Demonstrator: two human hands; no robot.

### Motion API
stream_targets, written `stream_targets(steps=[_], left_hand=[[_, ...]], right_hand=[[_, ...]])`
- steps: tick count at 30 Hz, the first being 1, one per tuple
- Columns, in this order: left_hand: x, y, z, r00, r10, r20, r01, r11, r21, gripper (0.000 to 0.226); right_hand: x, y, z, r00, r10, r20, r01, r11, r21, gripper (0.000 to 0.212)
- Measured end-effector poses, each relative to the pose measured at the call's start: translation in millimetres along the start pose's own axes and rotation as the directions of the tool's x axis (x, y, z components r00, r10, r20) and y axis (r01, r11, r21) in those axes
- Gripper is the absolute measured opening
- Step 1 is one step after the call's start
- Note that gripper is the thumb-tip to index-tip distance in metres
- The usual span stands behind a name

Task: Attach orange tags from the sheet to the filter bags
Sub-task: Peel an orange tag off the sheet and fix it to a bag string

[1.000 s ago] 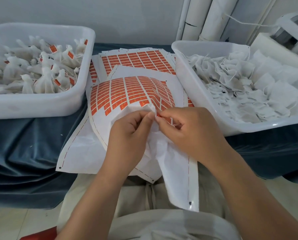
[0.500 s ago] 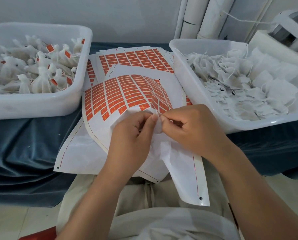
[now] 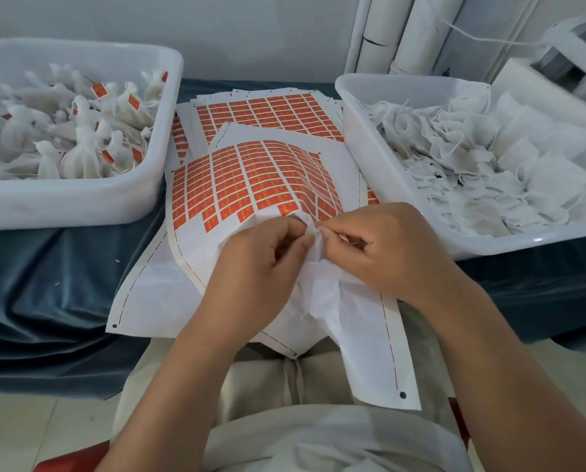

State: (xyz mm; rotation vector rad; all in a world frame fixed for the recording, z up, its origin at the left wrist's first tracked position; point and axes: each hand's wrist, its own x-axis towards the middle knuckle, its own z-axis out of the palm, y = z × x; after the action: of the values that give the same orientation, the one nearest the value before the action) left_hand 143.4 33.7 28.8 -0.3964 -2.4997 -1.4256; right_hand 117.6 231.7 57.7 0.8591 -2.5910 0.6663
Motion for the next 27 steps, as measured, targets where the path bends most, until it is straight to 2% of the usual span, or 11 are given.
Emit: stream_targets(steps=[7, 15, 20, 24, 27], left_hand=[[-1.7, 1.3, -4.1, 1.000, 0.025, -0.015, -0.025, 1.000, -0.001, 0.013], [-1.4, 0.3, -6.1, 1.000, 0.014, -0.028, -0.014, 1.000, -0.001, 0.010], [-1.6, 1.6, -5.6, 1.000, 0.009, -0.020, -0.009, 1.000, 0.002, 0.012], [-1.6, 3.6, -3.7, 0.996, -0.025, -0.086, 0.024, 1.000, -0.006, 0.010], [-0.4, 3.6, -2.5, 0.981, -0.099, -0.168, 0.097, 0.995, -0.022, 0.012]], right_hand=[[0.4, -4.4, -0.3, 0.999, -0.017, -0.044, 0.018, 1.000, 0.012, 0.018], [1.4, -2.5, 2.3, 0.999, -0.011, -0.034, 0.015, 0.995, 0.096, 0.027], [1.6, -1.8, 4.9, 0.998, 0.023, -0.059, -0.018, 0.996, 0.089, 0.031], [3.7, -6.2, 7.5, 0.963, 0.165, -0.213, -0.140, 0.982, 0.126, 0.027], [4.2, -12.8, 6.3, 0.859, 0.355, -0.369, -0.248, 0.919, 0.306, 0.033]])
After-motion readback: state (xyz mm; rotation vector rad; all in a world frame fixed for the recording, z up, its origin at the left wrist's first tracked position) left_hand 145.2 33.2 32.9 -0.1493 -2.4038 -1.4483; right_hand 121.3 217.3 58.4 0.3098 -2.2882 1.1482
